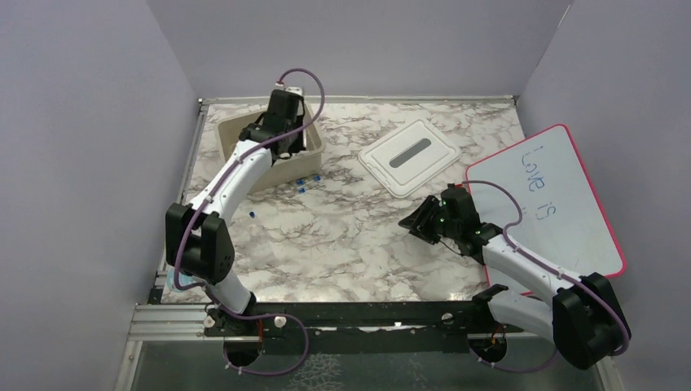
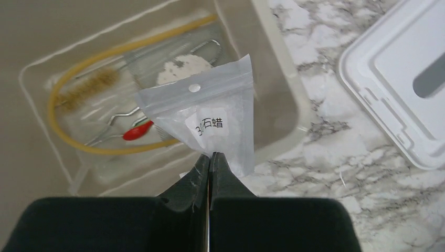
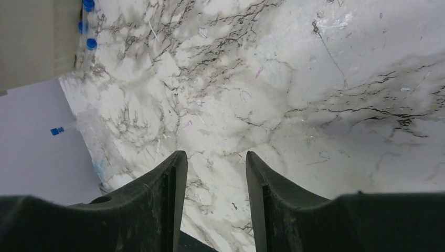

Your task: Organize the chemistry lab equipment

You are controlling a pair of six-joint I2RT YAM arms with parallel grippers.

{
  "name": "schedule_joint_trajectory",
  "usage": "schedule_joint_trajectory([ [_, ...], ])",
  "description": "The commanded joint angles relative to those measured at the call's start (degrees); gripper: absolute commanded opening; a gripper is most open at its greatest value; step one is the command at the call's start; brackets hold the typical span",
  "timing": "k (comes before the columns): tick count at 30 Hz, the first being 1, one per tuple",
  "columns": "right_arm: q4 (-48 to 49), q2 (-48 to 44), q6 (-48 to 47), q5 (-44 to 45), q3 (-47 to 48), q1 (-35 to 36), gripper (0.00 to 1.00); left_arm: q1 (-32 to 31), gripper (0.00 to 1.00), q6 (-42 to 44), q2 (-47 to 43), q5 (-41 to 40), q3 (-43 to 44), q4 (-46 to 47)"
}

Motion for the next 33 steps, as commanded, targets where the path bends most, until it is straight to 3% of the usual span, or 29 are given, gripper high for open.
schedule_joint_trajectory([
  [1,-0.3,0.13,-0.34,1.24,-0.29,-0.14,0.49,7.87,0.02,1.49,0.43,3.15,2.54,-0.92],
  [9,0.42,1.24,-0.35,1.16,-0.26,-0.13,0.49,15.17,0.09,0.68,8.66,9.6,4.86,-0.86],
  [17,0.92,2.55,-1.08,0.72,0.25,-0.13,0.49,16.52,0.35,1.0,9.63,6.53,8.48,-1.19],
  [25,1.28,4.4,-2.68,-0.6,1.57,-0.13,0.5,15.37,0.48,1.69,0.64,11.89,5.76,-1.21],
  [30,1.38,4.45,-3.15,-0.56,1.94,-0.07,0.5,8.99,0.52,7.67,-8.75,11.82,0.61,0.36],
  [33,1.49,4.38,-3.13,-0.52,2.04,-0.05,0.5,4.44,0.61,13.8,-14.36,13.53,-5.4,3.3],
])
